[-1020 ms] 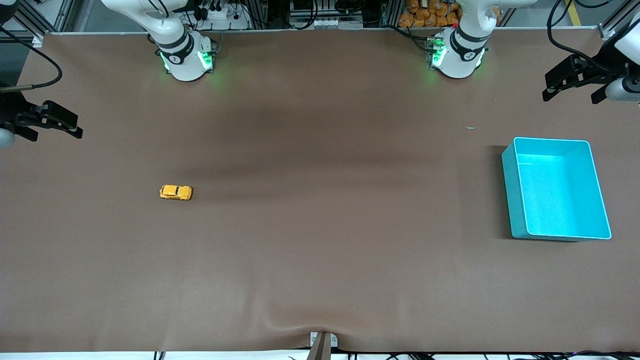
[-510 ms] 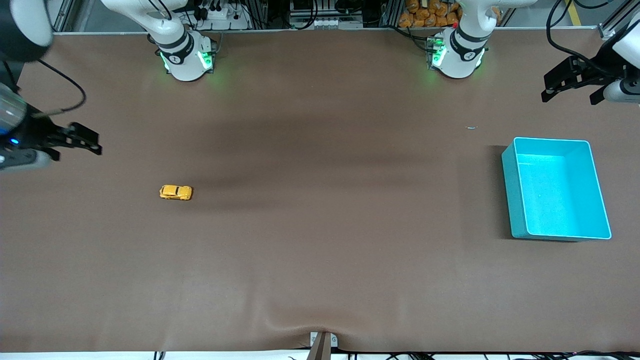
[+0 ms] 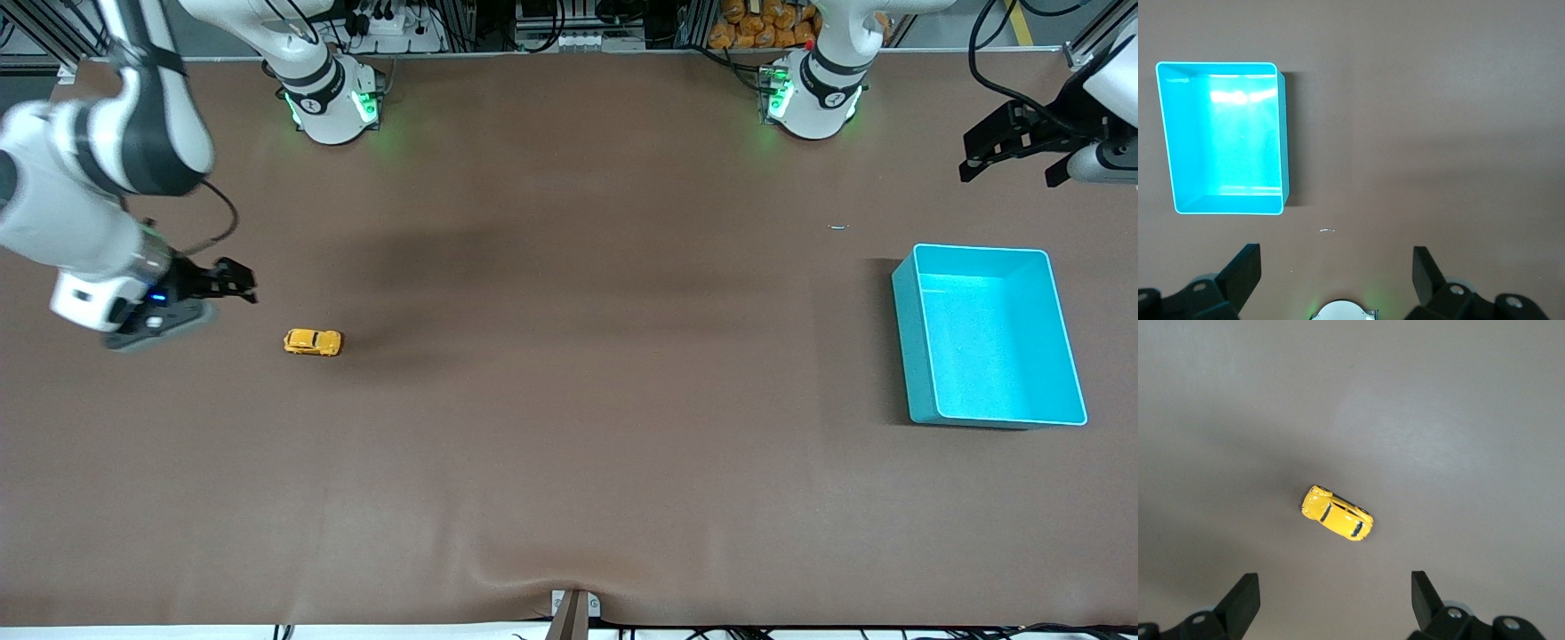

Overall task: Wind and store yellow beetle car
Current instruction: 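Reach the right gripper down over the yellow beetle car, then close the right gripper on the yellow car's body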

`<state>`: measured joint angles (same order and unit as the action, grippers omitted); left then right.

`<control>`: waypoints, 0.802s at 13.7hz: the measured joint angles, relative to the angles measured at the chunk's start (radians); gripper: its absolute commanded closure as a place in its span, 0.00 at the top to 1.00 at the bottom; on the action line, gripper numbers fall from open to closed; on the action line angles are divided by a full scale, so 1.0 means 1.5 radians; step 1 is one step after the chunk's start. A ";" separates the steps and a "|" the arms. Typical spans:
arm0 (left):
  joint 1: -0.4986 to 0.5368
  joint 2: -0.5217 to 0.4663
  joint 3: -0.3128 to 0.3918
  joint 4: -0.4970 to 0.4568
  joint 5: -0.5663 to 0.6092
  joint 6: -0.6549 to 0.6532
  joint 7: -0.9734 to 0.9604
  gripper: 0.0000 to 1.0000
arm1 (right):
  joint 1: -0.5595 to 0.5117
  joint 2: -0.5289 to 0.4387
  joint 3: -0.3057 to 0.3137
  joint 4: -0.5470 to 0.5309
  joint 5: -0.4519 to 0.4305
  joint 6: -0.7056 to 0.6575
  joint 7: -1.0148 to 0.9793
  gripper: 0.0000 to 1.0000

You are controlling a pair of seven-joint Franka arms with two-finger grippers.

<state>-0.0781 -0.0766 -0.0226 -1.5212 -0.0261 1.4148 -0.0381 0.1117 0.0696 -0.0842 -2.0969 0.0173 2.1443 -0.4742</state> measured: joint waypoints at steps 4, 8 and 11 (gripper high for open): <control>0.001 0.001 0.000 -0.006 0.000 0.001 0.000 1.00 | 0.009 0.067 0.000 -0.042 -0.001 0.076 -0.183 1.00; 0.001 0.001 0.000 -0.007 0.000 0.010 0.000 1.00 | 0.019 0.117 0.000 -0.042 -0.002 0.104 -0.340 1.00; 0.001 0.001 0.000 -0.008 0.000 0.010 0.000 1.00 | 0.035 0.139 0.000 -0.042 -0.002 0.139 -0.429 1.00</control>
<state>-0.0766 -0.0747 -0.0222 -1.5326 -0.0261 1.4300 -0.0381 0.1649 0.2787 -0.0841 -2.1595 0.0146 2.3528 -1.1176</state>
